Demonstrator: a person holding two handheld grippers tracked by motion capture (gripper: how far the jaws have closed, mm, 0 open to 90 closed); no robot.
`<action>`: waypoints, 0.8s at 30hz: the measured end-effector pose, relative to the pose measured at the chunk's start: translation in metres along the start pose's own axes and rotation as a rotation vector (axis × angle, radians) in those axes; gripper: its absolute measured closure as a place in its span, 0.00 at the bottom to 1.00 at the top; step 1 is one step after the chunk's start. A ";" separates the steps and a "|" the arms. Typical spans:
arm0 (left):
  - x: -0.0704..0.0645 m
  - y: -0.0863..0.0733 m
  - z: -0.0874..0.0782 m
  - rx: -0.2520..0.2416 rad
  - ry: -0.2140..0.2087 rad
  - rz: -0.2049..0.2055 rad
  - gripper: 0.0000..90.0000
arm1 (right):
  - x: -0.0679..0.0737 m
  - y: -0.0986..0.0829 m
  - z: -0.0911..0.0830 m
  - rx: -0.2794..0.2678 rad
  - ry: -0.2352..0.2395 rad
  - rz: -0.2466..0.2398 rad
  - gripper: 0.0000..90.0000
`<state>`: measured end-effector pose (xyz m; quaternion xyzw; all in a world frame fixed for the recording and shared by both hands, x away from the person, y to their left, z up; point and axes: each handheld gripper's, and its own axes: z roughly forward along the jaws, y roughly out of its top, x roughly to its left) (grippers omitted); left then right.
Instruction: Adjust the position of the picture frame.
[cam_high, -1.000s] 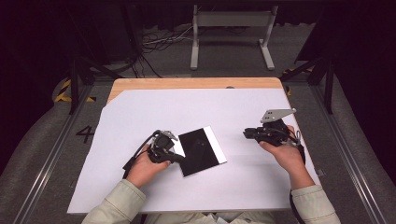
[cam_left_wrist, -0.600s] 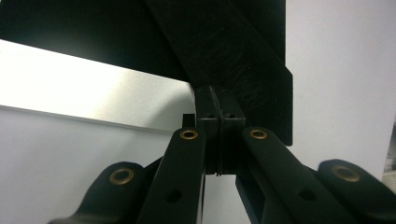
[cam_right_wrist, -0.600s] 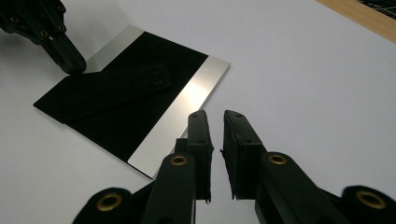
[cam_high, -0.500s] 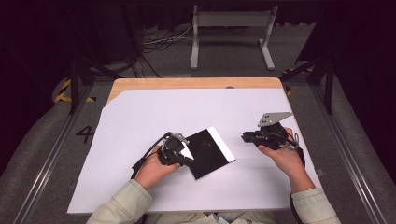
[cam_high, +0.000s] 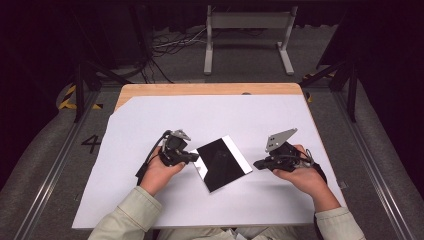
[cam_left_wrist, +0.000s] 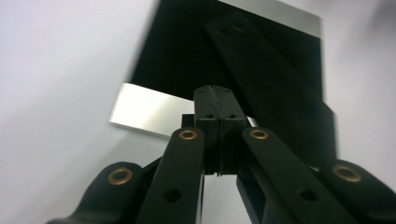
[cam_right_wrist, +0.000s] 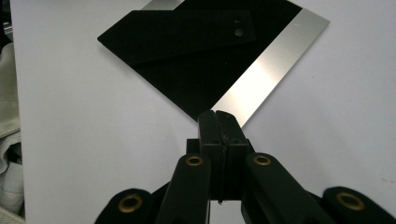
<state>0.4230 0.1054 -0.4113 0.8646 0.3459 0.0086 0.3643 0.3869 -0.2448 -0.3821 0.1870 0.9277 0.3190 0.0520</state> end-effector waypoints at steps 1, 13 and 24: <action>0.005 0.000 -0.001 -0.013 0.016 -0.014 0.95 | 0.001 0.000 0.001 0.003 0.000 0.001 1.00; 0.036 -0.007 -0.003 -0.110 0.168 -0.077 0.97 | 0.009 -0.001 0.029 0.055 -0.013 -0.007 1.00; 0.041 -0.006 0.020 -0.068 0.130 -0.075 1.00 | 0.014 0.000 0.038 0.057 -0.006 -0.026 1.00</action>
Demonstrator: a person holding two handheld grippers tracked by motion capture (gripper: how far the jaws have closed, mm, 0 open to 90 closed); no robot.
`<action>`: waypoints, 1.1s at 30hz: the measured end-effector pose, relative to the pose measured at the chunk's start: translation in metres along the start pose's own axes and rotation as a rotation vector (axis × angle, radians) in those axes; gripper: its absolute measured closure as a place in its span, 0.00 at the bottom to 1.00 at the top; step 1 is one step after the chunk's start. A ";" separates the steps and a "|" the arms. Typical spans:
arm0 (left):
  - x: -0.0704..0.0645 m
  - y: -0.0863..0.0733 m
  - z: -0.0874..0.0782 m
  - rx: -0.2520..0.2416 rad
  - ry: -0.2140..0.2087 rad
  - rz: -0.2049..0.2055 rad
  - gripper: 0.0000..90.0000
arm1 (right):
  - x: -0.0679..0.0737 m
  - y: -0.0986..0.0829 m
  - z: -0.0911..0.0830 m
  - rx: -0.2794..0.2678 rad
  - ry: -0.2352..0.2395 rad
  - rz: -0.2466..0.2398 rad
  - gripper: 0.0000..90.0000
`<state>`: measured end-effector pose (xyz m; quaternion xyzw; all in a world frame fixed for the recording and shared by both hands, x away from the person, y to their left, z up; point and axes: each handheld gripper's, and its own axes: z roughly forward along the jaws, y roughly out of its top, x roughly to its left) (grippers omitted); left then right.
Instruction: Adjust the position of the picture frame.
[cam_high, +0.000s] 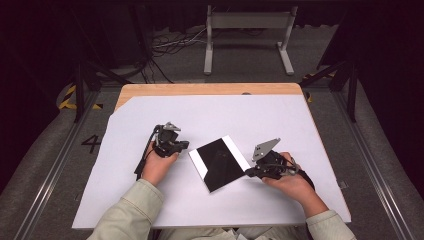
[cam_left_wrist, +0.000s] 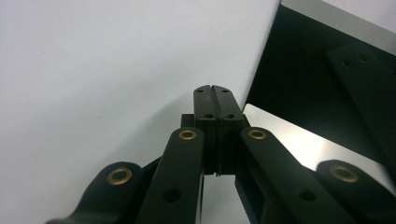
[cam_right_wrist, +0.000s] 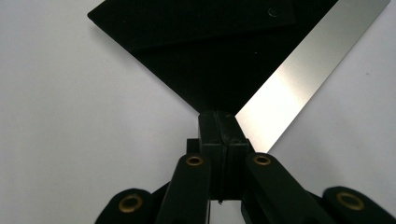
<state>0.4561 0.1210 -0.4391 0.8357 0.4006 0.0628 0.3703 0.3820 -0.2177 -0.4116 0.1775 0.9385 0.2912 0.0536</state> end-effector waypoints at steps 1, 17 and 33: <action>-0.001 0.000 0.002 0.007 -0.009 -0.004 1.00 | 0.000 -0.001 -0.001 -0.001 0.000 -0.001 1.00; -0.002 -0.002 0.007 0.053 -0.081 -0.032 1.00 | 0.017 0.012 -0.022 -0.032 0.032 -0.053 1.00; -0.030 -0.002 0.006 0.148 -0.140 0.058 1.00 | 0.065 0.040 0.023 -0.013 0.094 -0.182 1.00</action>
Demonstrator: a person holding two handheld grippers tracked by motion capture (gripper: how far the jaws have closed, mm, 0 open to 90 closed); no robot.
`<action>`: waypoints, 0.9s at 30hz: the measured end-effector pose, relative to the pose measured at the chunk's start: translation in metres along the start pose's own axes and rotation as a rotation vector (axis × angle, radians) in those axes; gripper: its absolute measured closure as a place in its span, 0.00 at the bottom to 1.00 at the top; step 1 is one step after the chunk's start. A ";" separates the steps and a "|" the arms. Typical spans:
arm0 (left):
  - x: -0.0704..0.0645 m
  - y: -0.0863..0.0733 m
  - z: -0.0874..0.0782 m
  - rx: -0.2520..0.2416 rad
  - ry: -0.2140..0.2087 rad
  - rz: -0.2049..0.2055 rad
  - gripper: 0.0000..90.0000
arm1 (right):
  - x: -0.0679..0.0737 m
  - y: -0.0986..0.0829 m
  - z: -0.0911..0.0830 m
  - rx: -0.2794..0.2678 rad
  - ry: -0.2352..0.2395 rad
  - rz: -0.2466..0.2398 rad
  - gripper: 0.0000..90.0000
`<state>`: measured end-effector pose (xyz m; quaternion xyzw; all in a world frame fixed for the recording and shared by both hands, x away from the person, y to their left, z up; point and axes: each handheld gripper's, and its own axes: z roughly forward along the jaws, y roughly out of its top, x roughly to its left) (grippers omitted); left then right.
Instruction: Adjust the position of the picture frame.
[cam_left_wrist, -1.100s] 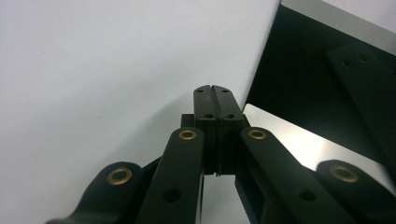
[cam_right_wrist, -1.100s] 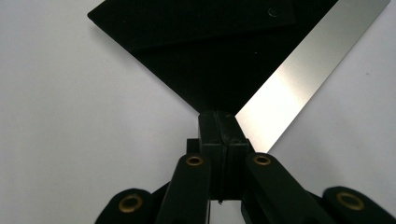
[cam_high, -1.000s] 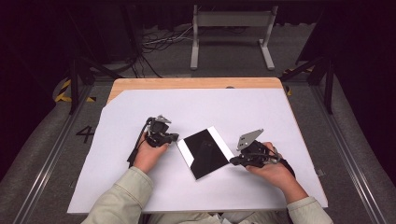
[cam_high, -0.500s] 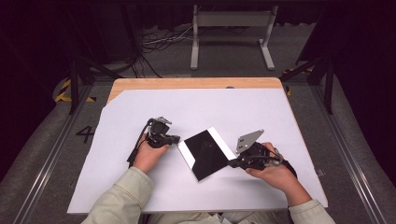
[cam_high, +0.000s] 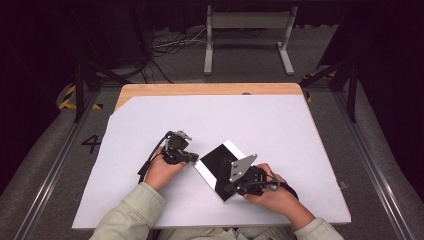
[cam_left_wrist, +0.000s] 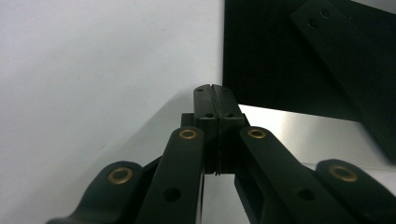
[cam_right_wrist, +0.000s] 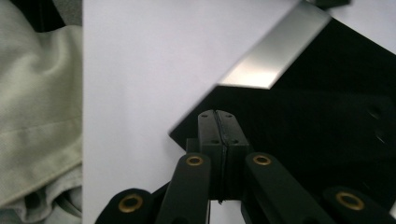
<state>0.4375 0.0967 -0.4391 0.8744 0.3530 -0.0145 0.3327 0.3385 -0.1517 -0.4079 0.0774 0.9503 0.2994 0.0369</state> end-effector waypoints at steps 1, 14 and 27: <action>-0.001 0.000 0.000 0.000 0.002 -0.001 1.00 | 0.003 0.002 0.003 -0.001 0.011 -0.010 1.00; -0.001 0.000 0.000 0.002 -0.009 -0.005 1.00 | 0.021 0.011 0.030 0.078 0.053 -0.069 1.00; -0.003 0.000 0.000 0.017 -0.029 0.006 1.00 | 0.017 0.008 0.023 0.155 -0.031 -0.073 1.00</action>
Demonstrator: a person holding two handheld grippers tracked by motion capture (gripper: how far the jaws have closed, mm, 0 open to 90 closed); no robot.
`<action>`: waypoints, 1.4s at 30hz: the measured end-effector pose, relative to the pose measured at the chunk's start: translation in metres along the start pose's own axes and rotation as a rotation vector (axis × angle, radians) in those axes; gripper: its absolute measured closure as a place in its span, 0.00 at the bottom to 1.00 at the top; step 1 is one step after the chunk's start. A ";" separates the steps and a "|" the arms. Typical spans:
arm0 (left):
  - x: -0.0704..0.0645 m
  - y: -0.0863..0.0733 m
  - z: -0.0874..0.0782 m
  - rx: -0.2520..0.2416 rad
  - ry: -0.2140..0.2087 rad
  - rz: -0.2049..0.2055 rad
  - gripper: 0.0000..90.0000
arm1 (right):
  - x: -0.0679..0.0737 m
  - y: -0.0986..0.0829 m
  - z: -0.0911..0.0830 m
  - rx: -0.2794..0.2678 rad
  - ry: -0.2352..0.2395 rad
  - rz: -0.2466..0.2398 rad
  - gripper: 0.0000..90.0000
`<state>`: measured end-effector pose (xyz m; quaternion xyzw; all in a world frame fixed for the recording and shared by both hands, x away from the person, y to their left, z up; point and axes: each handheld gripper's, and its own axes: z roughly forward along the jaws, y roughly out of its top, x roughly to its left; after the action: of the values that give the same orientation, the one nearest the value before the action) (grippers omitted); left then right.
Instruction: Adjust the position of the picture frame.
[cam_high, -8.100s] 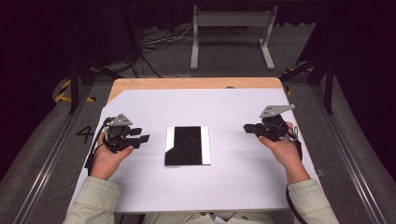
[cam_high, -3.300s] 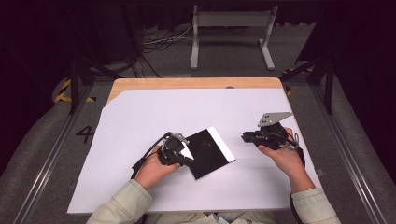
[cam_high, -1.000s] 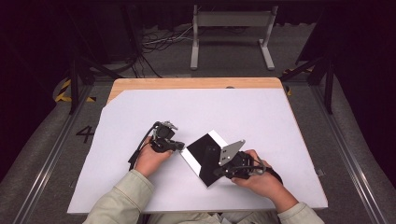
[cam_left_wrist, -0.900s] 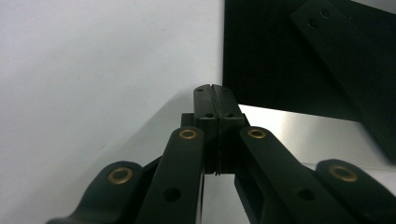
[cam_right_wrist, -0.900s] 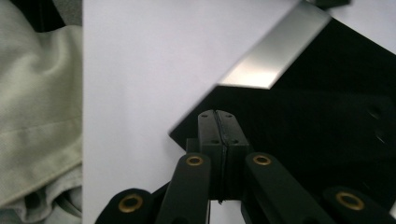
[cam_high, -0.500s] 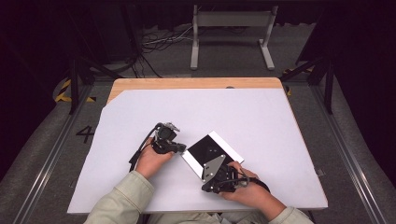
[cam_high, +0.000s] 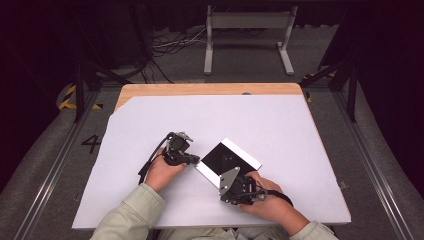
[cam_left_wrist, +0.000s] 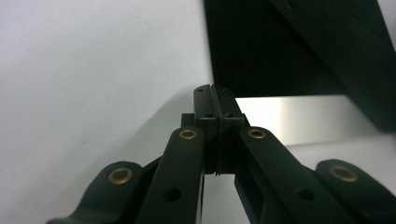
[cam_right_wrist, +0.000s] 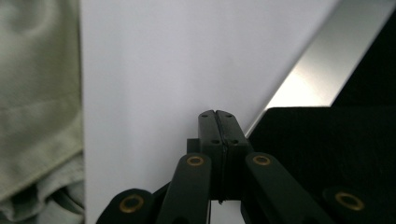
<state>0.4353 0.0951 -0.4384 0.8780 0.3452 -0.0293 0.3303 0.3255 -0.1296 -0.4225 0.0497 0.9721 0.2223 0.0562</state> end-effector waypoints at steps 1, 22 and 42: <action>0.000 0.000 0.000 0.000 0.000 0.000 1.00 | 0.000 0.000 0.000 0.000 0.000 0.000 1.00; -0.028 0.005 0.014 0.033 -0.074 0.091 1.00 | -0.061 -0.066 -0.028 -0.016 -0.144 0.268 1.00; -0.027 0.002 -0.009 -0.036 0.039 0.162 0.99 | -0.078 -0.083 -0.048 -0.099 -0.257 0.388 1.00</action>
<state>0.4144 0.0837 -0.4228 0.8973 0.2800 0.0207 0.3407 0.3906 -0.2342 -0.4090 0.2605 0.9172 0.2679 0.1381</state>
